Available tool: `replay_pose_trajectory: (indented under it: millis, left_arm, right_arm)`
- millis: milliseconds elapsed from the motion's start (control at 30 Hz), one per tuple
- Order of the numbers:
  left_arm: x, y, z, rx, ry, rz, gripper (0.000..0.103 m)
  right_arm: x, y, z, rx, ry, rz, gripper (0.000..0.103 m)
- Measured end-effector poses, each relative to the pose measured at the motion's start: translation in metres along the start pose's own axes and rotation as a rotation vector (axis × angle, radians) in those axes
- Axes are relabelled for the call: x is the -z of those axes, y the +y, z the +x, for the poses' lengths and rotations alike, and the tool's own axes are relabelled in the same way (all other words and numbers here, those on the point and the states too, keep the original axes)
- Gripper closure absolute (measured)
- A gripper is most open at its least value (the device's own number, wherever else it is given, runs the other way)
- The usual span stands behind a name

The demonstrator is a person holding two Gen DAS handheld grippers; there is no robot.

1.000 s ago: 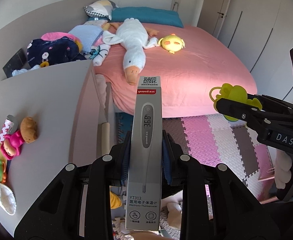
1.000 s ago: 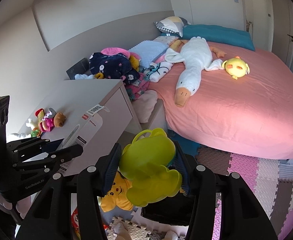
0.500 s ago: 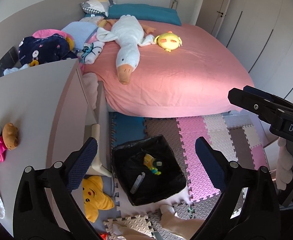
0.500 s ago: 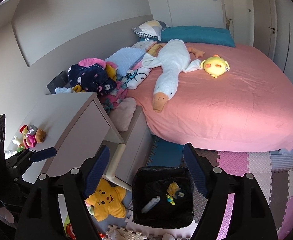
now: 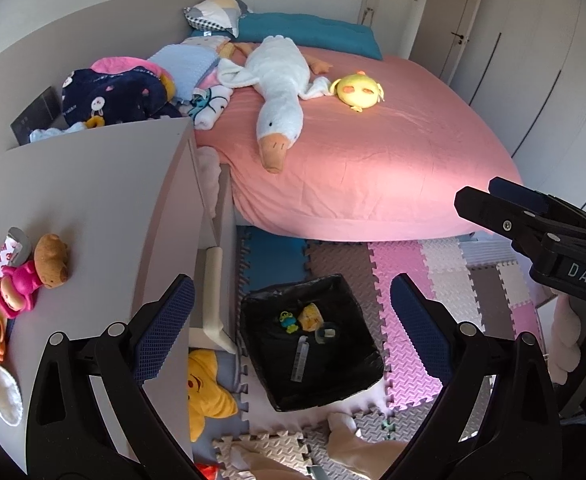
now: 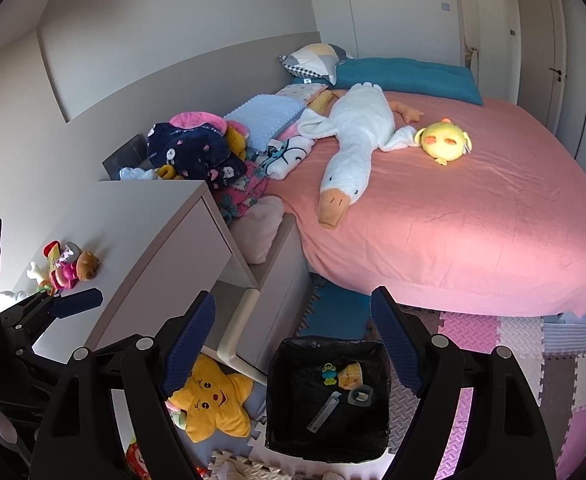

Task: Collect trash
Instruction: 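Move both open tools back over the desk items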

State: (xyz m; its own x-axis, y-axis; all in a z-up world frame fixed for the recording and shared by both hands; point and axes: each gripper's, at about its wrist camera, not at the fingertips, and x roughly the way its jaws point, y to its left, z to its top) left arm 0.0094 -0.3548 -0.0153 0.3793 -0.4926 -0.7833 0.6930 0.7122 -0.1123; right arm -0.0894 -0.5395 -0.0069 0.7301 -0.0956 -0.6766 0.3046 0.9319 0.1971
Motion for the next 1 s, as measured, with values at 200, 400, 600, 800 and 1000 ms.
replay_pose_trajectory:
  millis: [200,400,600,800,1000]
  left_arm:
    - [0.008,0.029,-0.02,-0.065,-0.018,-0.052,0.008]
    - [0.024,0.07,-0.04,-0.138,-0.025,-0.138,0.008]
    - [0.041,0.112,-0.063,-0.22,-0.045,-0.24,0.008]
    - [0.06,0.151,-0.082,-0.298,-0.051,-0.333,0.008]
    - [0.077,0.184,-0.098,-0.361,-0.05,-0.398,0.007]
  right_arm:
    - [-0.004,0.031,0.008,-0.056,-0.001,-0.045,0.023]
    - [-0.005,0.071,0.02,-0.125,0.017,-0.094,0.023]
    - [-0.003,0.114,0.032,-0.188,0.042,-0.149,0.023]
    - [-0.002,0.152,0.044,-0.238,0.065,-0.188,0.023]
    - [-0.001,0.188,0.057,-0.277,0.085,-0.23,0.023]
